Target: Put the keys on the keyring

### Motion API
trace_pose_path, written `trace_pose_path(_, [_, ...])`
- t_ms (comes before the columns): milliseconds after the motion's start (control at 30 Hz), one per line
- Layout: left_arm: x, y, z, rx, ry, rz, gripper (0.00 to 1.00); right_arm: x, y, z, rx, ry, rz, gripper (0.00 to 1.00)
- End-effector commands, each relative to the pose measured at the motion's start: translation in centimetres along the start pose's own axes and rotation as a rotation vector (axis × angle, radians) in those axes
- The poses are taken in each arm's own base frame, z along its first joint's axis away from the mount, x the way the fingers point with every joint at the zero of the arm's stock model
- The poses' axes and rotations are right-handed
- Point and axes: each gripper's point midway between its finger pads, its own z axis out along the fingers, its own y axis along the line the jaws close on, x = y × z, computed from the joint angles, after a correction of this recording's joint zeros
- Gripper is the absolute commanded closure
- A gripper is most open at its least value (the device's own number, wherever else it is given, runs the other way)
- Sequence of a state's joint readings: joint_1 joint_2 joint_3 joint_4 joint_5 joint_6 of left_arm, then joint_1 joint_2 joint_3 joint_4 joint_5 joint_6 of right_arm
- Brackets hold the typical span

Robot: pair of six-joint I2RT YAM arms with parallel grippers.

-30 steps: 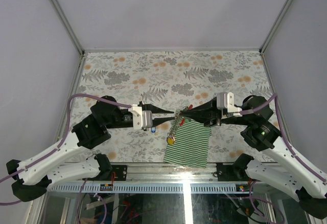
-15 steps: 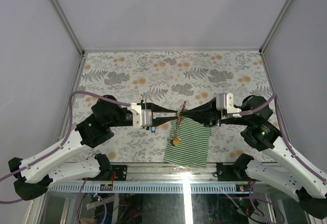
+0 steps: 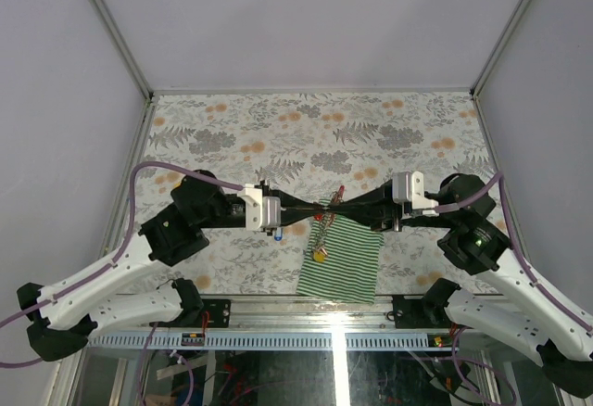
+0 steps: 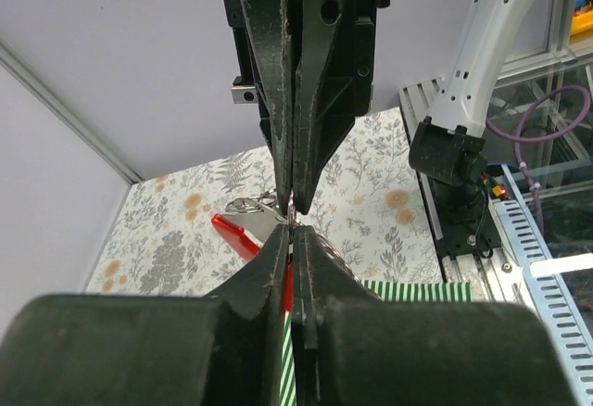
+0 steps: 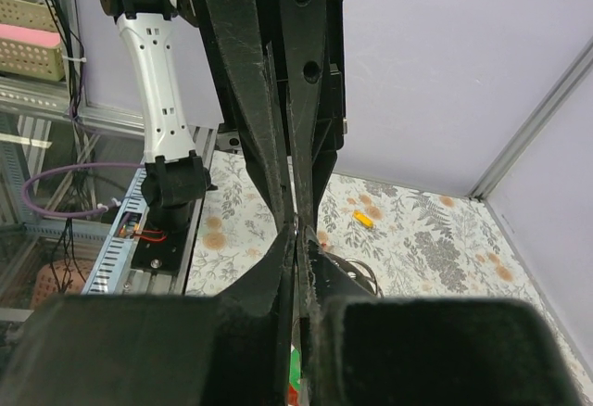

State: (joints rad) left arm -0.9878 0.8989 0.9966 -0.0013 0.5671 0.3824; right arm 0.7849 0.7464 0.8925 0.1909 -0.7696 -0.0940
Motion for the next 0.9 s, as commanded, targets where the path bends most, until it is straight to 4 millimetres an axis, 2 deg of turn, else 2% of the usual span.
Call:
trace_pose_path(0, [-1.1,0.6,-0.2,0.005,0.028,0.068,1.00,-3.0,0.0,-0.5,0.012,-0.064,-0.092,0.92])
trace_pose_path(133, [0.7,0.4,-0.9,0.059,0.169,0.125,1.00,-2.4,-0.3,-0.9,0.042,-0.031,-0.108,0.76])
trace_pose_path(267, [1.5,1.2,-1.4,0.090,0.285,0.206,1.00,-1.3,-0.6,-1.1,0.062,0.005,-0.116,0.69])
trace_pose_path(567, [4.0,3.6,-1.6,0.093,0.484,0.300,1.00,1.4,-1.8,-0.5,0.098,0.071,-0.082,0.61])
trace_pose_path(767, [4.7,4.0,-1.7,0.109,0.541,0.316,1.00,2.5,-2.7,-0.9,0.161,0.078,-0.093,0.59])
trace_pose_path(867, [5.1,4.1,-1.7,0.102,0.557,0.317,1.00,2.8,-3.8,-1.3,0.231,0.095,-0.094,0.59])
